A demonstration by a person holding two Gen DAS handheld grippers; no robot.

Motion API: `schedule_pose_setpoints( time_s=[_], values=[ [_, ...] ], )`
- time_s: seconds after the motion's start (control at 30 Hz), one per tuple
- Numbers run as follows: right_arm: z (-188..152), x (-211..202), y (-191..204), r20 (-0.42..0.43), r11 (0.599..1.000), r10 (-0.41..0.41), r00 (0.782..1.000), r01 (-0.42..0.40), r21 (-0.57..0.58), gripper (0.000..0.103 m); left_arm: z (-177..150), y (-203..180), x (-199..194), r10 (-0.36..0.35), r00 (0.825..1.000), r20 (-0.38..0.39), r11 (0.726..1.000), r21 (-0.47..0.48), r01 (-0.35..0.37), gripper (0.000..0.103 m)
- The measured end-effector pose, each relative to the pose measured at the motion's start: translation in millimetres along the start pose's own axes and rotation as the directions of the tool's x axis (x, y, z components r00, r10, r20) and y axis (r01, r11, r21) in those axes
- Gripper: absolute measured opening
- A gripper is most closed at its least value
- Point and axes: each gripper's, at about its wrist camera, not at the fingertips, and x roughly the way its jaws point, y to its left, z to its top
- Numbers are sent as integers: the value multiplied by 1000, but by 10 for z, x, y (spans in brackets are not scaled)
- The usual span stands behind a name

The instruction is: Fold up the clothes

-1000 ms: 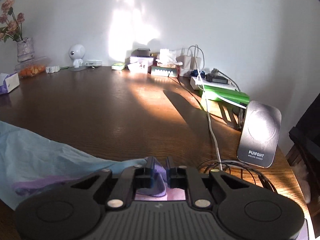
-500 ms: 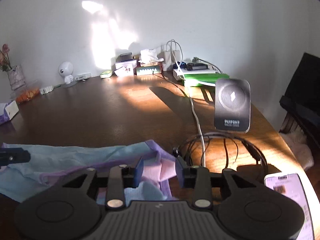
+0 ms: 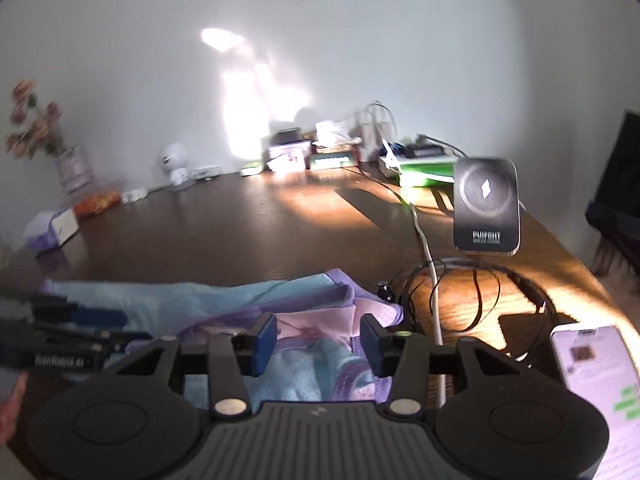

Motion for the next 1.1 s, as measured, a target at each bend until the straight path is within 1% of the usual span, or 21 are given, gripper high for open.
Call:
schedule_pose_setpoints(
  time_s=[0.1, 0.13, 0.17, 0.2, 0.23, 0.27, 0.33, 0.4, 0.5, 0.57, 0.6, 0.63, 0.7, 0.73, 0.8, 0.87, 0.9, 0.93, 0.97, 1.0, 1.1],
  values=[
    [45, -73, 39, -78, 964, -5, 997, -16, -267, 50, -7, 1, -7, 3, 1000, 6, 1000, 2, -3, 55],
    [59, -12, 25, -119, 959, 9, 993, -43, -279, 39, -11, 2, -10, 4, 1000, 8, 1000, 0, -4, 55],
    [72, 50, 11, -160, 954, 24, 987, -70, -290, 4, -12, 2, -11, 4, 1000, 8, 1000, -1, -4, 56],
    [68, 83, 13, -176, 950, 32, 984, -85, -299, 6, -12, 0, -10, 5, 1000, 8, 1000, -2, -5, 56],
    [63, 116, 14, -191, 946, 41, 981, -99, -308, 4, -12, -1, -10, 6, 1000, 7, 1000, -2, -6, 56],
    [65, 103, 51, -173, 932, 28, 984, -89, -350, 4, -10, -1, -11, 7, 1000, 4, 1000, -2, -7, 56],
    [137, 59, 33, -118, 941, 47, 992, -83, -329, 4, 5, 0, -9, 5, 1000, -5, 1000, -3, -5, 57],
    [173, 109, 1, -107, 957, 67, 992, -95, -276, 5, 40, -13, -52, 4, 1000, -18, 1000, -7, -4, 57],
    [31, 271, 26, -140, 951, 13, 990, -55, -303, 6, 155, -36, -229, -22, 999, 41, 998, -64, 25, 57],
    [47, 219, -20, -136, 955, 16, 991, -55, -291, 13, 267, -167, -272, -122, 990, 66, 988, -83, 127, 57],
    [55, 193, -43, -134, 957, 17, 991, -55, -284, 17, 318, -265, -269, -185, 980, 71, 978, -86, 191, 57],
    [118, 232, -88, -137, 964, 32, 990, -67, -259, 26, 349, -407, -222, -251, 966, 62, 964, -73, 255, 57],
    [244, 311, -178, -141, 974, 61, 988, -90, -208, 29, 367, -719, -84, -328, 944, 26, 944, -20, 329, 56],
    [308, 350, -223, -143, 978, 75, 987, -101, -182, 29, 371, -870, -14, -355, 935, 7, 935, 5, 355, 55],
    [434, 429, -313, -145, 984, 104, 984, -123, -131, 29, 365, -1040, 112, -354, 935, -25, 935, 23, 355, 45],
    [561, 507, -403, -146, 986, 133, 980, -146, -78, 27, 366, -1142, 222, -356, 933, -50, 934, 20, 357, 45],
    [565, 604, -419, -180, 986, 140, 974, -153, -59, 25, 367, -1172, 267, -350, 935, -59, 936, 17, 352, 45],
    [569, 702, -434, -213, 986, 148, 966, -160, -39, 20, 369, -1197, 313, -342, 937, -68, 939, 15, 344, 45],
    [573, 799, -450, -246, 986, 156, 957, -166, -20, 8, 374, -1206, 353, -330, 941, -76, 943, 11, 332, 44],
    [558, 810, -420, -252, 987, 147, 957, -157, -19, 3, 381, -1200, 379, -322, 944, -78, 946, 6, 323, 43],
    [561, 676, -308, -213, 985, 139, 967, -156, -67, 3, 396, -1168, 407, -322, 943, -85, 947, -14, 322, 43]
  ],
)
